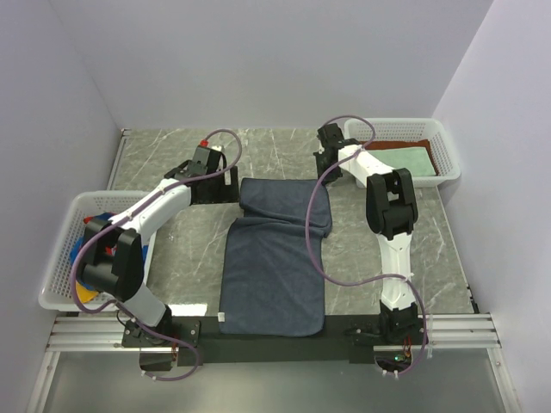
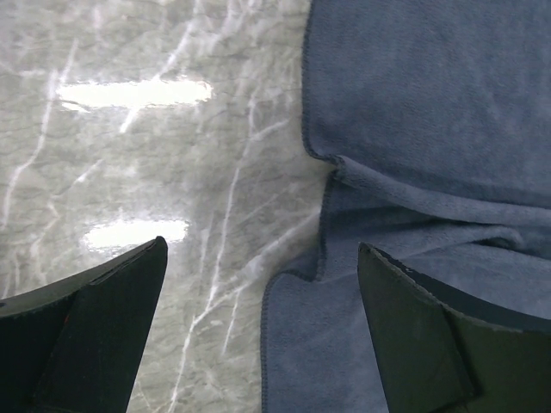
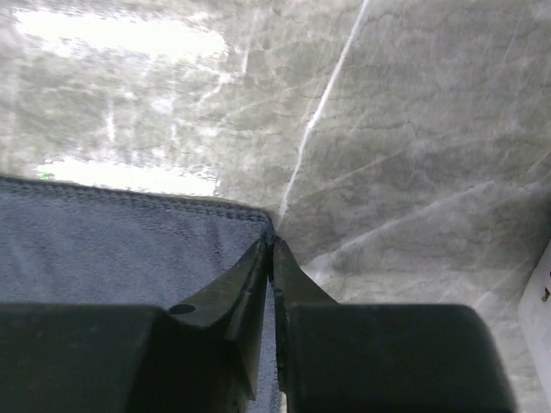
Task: Fold and stack the towels
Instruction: Flatten out the crumpled towel
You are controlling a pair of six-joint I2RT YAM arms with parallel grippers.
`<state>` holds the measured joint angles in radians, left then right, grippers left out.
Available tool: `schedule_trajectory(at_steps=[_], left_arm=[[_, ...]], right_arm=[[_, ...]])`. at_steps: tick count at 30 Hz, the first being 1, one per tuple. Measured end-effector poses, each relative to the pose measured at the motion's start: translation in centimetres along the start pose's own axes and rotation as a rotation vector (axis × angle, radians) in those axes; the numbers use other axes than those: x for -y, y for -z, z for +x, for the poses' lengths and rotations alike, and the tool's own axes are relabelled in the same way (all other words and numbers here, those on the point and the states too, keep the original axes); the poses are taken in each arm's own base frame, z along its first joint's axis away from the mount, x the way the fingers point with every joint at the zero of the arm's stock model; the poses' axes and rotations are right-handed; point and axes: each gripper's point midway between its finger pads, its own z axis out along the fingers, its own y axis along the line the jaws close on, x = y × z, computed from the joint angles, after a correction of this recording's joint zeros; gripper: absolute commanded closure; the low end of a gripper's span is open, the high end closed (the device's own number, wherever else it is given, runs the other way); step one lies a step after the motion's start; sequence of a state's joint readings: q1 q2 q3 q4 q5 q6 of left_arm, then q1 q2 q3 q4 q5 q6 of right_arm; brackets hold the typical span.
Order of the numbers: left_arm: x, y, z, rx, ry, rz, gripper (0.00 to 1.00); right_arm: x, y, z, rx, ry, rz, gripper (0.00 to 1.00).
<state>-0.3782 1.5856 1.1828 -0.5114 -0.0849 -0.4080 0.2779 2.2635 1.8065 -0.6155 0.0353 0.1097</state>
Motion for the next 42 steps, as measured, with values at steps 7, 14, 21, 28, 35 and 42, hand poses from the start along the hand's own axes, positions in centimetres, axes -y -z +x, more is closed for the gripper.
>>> schedule_trajectory(at_steps=[7,14,21,28,35,42], left_arm=[[1.7,-2.3,-2.1,-0.017,-0.001,0.033,0.11],[4.3,-5.5,-8.1,0.068,-0.011,0.063,0.27],[4.6,-11.1,-8.9,0.037,-0.066,0.045,0.44],[3.8,-13.6,-6.8,-0.04,-0.13,0.036,0.51],[4.2,-14.6,-7.3,-0.038,-0.166,0.052,0.56],[4.4,-15.5,-6.5,-0.069,-0.178,0.075,0.59]], right_arm=[[0.2,-0.1,0.1,-0.003,-0.012,0.002,1.0],[0.2,-0.1,0.1,-0.001,-0.013,0.001,1.0],[0.3,-0.1,0.2,0.017,-0.015,-0.001,1.0],[0.3,-0.1,0.2,0.018,-0.015,-0.001,1.0],[0.3,-0.1,0.2,0.018,-0.015,-0.002,1.0],[0.3,-0.1,0.2,0.021,-0.014,-0.002,1.0]])
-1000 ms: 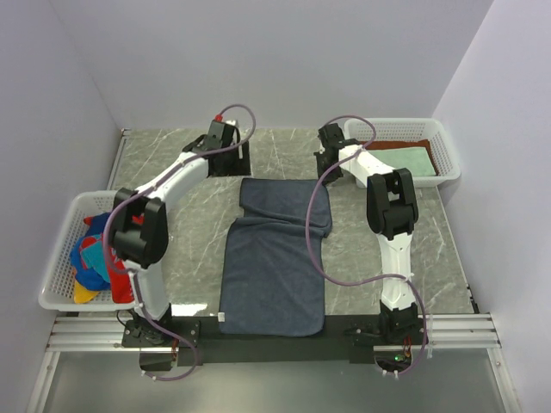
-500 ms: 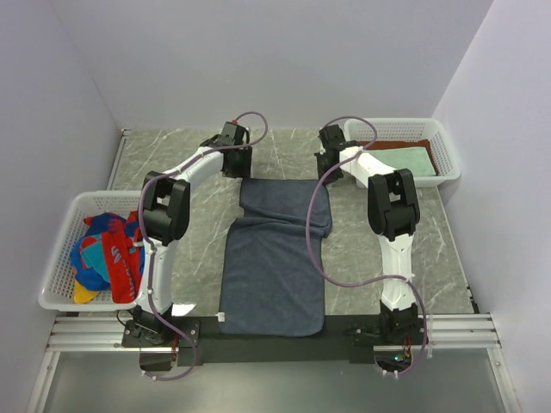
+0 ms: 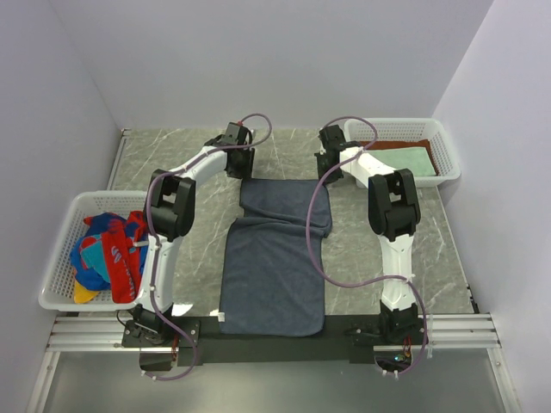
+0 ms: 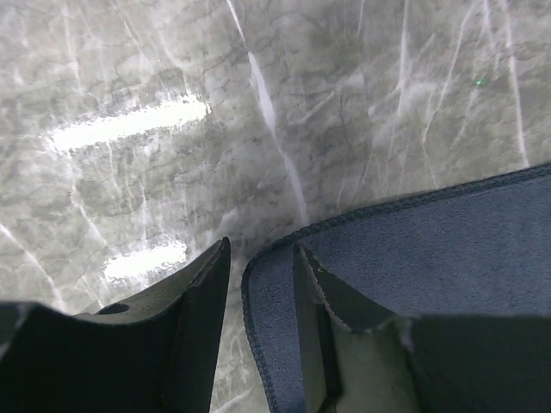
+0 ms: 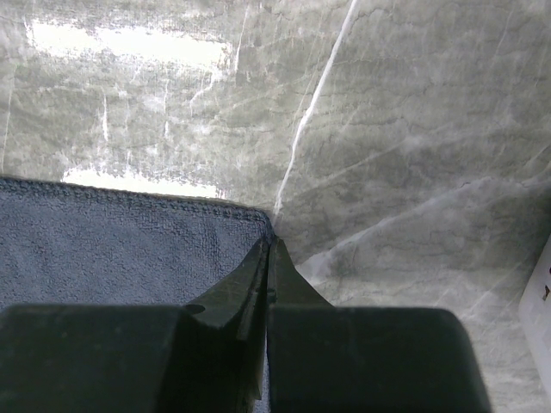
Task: Fold and stack the towels
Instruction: Flatten out the crumpled towel, then fold the towel
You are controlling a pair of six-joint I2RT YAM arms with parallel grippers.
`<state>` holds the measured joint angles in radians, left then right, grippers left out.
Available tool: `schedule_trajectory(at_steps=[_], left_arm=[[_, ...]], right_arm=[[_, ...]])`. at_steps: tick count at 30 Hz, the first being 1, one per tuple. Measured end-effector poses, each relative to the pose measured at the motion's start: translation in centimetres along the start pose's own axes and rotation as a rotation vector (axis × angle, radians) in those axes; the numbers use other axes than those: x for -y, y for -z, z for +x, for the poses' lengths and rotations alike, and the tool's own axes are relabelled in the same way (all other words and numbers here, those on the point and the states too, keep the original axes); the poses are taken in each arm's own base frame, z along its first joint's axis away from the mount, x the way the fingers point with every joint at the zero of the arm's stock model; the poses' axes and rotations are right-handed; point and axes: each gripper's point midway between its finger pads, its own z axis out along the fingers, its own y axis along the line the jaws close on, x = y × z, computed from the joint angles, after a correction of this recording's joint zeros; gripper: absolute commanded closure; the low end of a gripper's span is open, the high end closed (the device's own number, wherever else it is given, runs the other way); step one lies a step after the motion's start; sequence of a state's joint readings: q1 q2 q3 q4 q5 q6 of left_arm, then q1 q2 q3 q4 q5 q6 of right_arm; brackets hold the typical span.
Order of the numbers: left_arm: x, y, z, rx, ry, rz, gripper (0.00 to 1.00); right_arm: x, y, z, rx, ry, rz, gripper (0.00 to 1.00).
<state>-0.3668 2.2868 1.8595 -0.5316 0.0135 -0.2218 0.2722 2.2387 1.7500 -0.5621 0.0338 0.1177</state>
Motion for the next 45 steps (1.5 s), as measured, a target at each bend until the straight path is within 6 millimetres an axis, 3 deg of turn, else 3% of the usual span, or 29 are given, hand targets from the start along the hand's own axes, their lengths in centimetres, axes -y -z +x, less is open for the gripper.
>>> schedule_trajectory(at_steps=[7,11,13,16,24,29,32,34,40,45], left_arm=[[0.1,-0.6,0.7,-0.023,-0.004,0.011,0.64],[0.1,-0.7,0.7,-0.024,-0.015,0.011,0.81],[0.0,-0.7,0.7,-0.025,-0.021,0.009,0.83],[-0.1,-0.7,0.7,-0.024,-0.026,0.006,0.99],[-0.8,-0.9,-0.1,0.01,-0.041,-0.031,0.99],[-1.8,-0.5,-2.0,0.076,-0.035,-0.073,0.99],[-2.7,0.4,-4.6,0.147,-0.022,-0.11,0.99],[-3.1,1.5,-7.5,0.226,-0.01,-0.127,0.99],[-4.1,6.8,-16.9,0.507,0.037,-0.147,1.0],[-5.1,10.6,-21.9,0.667,0.075,-0.131,1.0]], right_arm=[[0.0,0.0,0.0,0.003,-0.001,0.0,1.0],[0.0,0.0,0.0,0.003,-0.001,0.0,1.0],[0.0,0.0,0.0,0.003,-0.001,-0.001,1.0],[0.0,0.1,0.0,0.004,0.0,-0.001,1.0],[0.2,0.4,-0.5,0.02,0.006,-0.008,1.0],[1.0,1.5,-3.4,0.093,0.005,0.001,1.0],[1.4,2.9,-6.8,0.182,-0.001,0.005,1.0],[1.4,4.2,-9.6,0.26,0.005,0.004,1.0],[1.3,9.0,-17.2,0.495,0.046,0.009,1.0],[1.0,13.4,-22.4,0.687,0.077,0.004,1.0]])
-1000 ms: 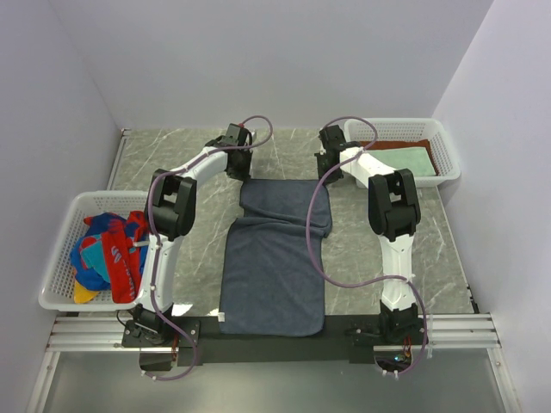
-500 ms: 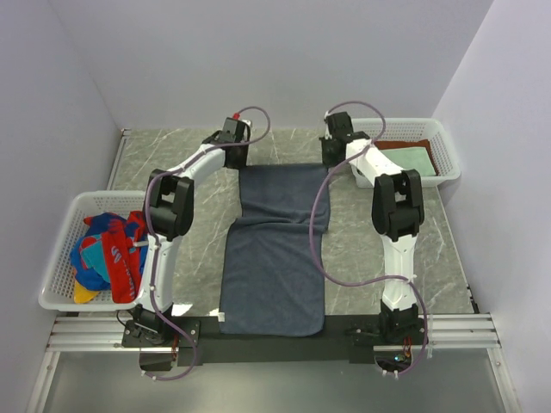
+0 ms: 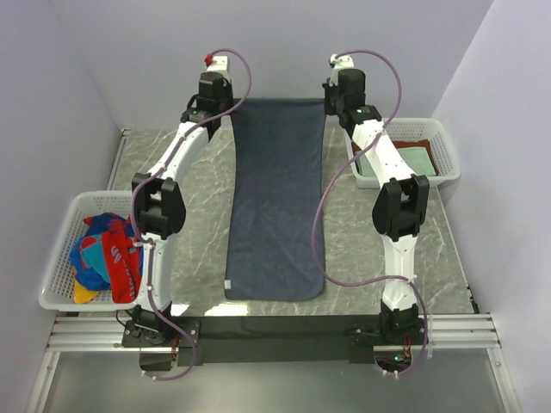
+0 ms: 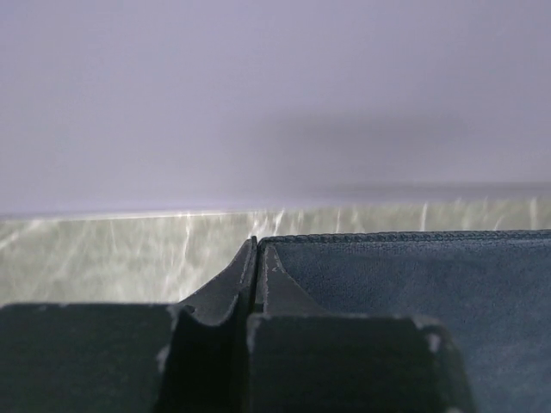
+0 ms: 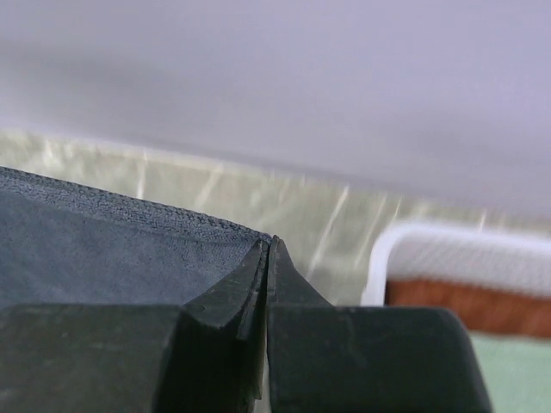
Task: Fold and stack the towels
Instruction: Fold the towel
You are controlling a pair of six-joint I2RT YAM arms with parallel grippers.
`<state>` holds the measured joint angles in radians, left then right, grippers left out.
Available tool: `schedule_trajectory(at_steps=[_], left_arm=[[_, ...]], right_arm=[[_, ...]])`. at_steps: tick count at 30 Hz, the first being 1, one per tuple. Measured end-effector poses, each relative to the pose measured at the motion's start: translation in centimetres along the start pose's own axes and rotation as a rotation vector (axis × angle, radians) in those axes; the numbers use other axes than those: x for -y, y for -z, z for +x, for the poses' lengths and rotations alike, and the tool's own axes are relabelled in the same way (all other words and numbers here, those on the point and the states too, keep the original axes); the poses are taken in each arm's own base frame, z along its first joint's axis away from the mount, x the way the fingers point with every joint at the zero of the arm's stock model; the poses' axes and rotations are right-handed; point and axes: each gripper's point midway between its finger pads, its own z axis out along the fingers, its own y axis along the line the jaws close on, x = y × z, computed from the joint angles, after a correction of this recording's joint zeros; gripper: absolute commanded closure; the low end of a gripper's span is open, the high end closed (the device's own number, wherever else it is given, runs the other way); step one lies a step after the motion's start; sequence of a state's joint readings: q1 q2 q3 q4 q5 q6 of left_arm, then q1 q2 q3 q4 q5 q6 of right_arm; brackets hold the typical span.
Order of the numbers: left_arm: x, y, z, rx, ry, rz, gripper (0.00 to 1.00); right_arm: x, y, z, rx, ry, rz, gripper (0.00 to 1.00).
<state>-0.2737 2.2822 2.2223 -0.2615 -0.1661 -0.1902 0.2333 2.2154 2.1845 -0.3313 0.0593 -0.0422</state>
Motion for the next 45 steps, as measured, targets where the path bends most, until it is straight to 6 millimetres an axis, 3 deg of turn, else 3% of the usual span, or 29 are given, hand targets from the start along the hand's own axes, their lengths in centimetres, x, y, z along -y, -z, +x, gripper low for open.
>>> schedule_trajectory(at_steps=[4,9,13,16,19,24,29,34,37,42,45], left_arm=[[-0.5,-0.3,-1.6,0.051,0.033,0.029,0.99],[-0.9,-0.2,0.8,0.007,0.029,0.047,0.99],[-1.0,1.5,3.7,-0.067,0.019,0.073,0.99],[-0.8,3.6,4.4,-0.1,0.015,0.105,0.99],[-0.3,6.2,4.1,-0.108,0.017,0.148,0.99],[0.1,10.6,4.1,-0.121,0.025,0.203,0.99],[-0.6,14.0,7.9,-0.207,0.058,0.211,0.99],[-1.0,16.0,12.1,-0.316,0.109,0.197,0.99],[-1.2,17.5,13.2,-0.355,0.14,0.187,0.99],[-1.2,20.3,13.5,-0.373,0.206,0.176,0.99],[-1.2,21.9,14.6,-0.41,0.247,0.171,0.99]], right_arm=[[-0.1,0.0,-2.6,0.089,0.019,-0.005,1.0],[-0.5,-0.2,-1.7,0.077,0.034,-0.028,1.0],[-1.0,0.2,2.7,-0.018,0.04,-0.057,1.0],[-1.2,1.3,5.6,-0.09,0.043,-0.076,1.0],[-1.5,3.6,7.6,-0.145,0.042,-0.097,1.0],[-2.4,8.9,8.1,-0.159,0.035,-0.122,1.0],[-3.5,13.1,9.8,-0.176,0.002,-0.146,1.0],[-4.6,16.8,13.7,-0.242,-0.045,-0.168,1.0],[-5.2,18.8,14.5,-0.244,-0.067,-0.184,1.0],[-5.9,21.5,15.0,-0.231,-0.132,-0.206,1.0],[-6.2,22.5,16.7,-0.263,-0.183,-0.211,1.0]])
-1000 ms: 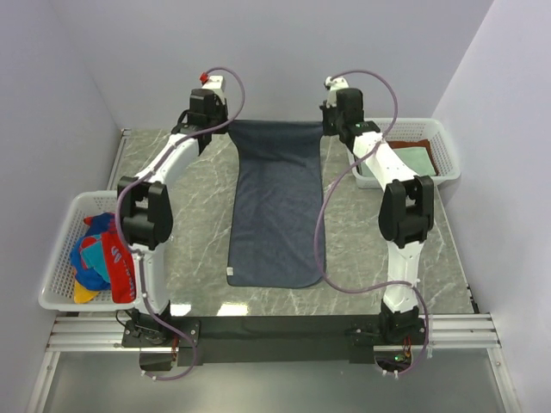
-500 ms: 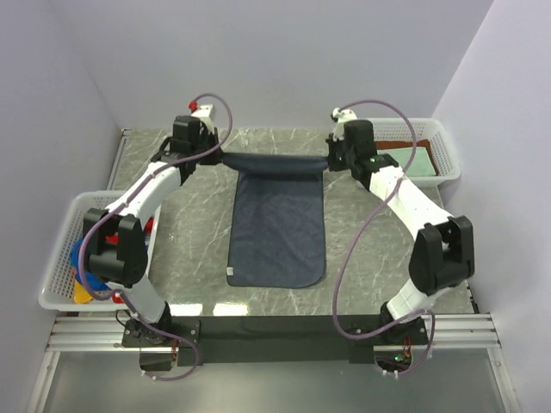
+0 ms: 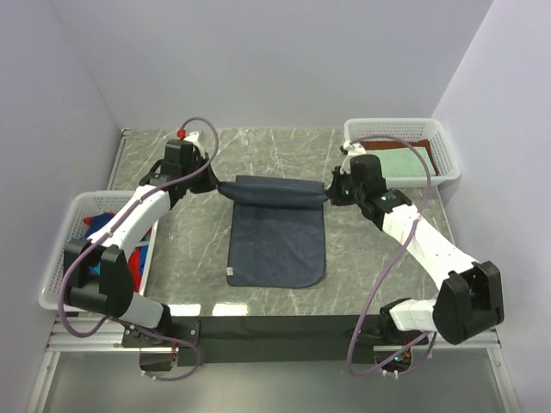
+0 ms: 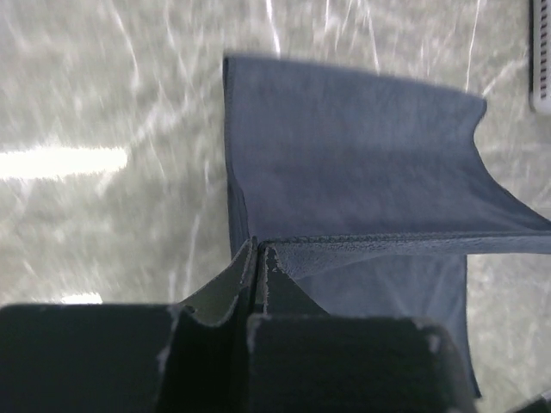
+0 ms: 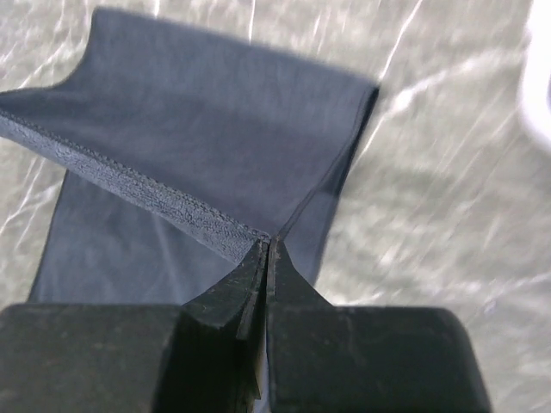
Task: Fold and stack the towels
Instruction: Fold the towel
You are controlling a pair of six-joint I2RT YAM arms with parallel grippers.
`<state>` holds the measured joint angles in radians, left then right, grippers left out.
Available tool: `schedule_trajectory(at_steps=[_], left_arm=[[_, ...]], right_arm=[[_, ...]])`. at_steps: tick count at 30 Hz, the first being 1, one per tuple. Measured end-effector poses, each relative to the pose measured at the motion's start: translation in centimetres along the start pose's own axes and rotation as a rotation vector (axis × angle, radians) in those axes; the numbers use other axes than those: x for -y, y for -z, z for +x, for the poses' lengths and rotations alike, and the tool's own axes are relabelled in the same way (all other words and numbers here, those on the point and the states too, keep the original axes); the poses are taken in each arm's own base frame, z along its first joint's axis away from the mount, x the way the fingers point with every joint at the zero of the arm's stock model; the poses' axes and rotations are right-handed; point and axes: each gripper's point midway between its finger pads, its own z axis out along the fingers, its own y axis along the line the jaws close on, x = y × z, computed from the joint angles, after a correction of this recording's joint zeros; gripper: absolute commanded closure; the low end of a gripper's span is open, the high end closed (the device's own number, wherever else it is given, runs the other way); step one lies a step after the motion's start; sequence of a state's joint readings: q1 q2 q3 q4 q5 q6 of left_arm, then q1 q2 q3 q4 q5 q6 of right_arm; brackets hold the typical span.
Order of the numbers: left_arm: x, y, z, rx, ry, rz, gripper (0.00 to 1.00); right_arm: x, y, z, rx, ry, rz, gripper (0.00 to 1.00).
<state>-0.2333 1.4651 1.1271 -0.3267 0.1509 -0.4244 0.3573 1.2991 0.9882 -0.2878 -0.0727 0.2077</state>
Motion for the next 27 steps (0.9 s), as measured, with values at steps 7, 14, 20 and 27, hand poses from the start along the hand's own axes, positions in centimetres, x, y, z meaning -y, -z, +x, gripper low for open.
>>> schedule_trajectory(at_steps=[7,14,20,27], left_arm=[[-1.1,0.9,7.0,-0.153,0.121,0.0,0.99],[-1.3,2.4,11.1,-0.202,0.208,0.027,0.99],[-1.3,3.3,13.2,-0.201,0.247,0.042,0.99],[-1.7,2.9,18.0,-0.285,0.274,0.003,0.99]], right_arm=[[0.1,1.5,5.6,-0.083,-0.109,-0.015,1.0],[0.1,2.2,8.0,-0.095,-0.18,-0.027,1.0],[0.3,2.3,11.1,-0.133,-0.246,-0.03,1.0],[0.6,1.8,14.4,-0.214,-0.309,-0.013,1.0]])
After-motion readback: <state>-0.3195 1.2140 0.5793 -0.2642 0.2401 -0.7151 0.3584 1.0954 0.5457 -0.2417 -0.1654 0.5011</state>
